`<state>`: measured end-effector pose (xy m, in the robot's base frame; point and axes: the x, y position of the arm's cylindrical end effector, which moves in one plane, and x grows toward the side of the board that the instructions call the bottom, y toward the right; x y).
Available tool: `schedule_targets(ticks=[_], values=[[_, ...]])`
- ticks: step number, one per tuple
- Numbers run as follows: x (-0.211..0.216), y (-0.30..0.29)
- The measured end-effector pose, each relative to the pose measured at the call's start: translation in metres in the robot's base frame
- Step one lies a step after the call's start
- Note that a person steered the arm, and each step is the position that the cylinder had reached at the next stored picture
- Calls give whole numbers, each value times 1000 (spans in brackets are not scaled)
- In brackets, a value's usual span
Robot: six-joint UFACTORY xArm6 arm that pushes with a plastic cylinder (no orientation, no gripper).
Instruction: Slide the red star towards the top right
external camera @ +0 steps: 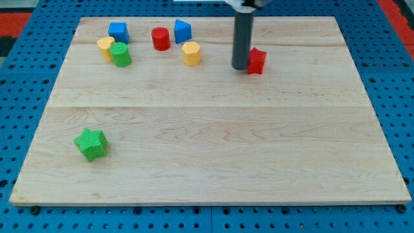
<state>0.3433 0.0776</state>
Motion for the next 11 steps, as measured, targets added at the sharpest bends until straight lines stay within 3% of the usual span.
schedule_targets(ticks=[2,4,6,10,11], values=[[20,40],[-13,58],[-2,85],[-85,92],[-62,83]])
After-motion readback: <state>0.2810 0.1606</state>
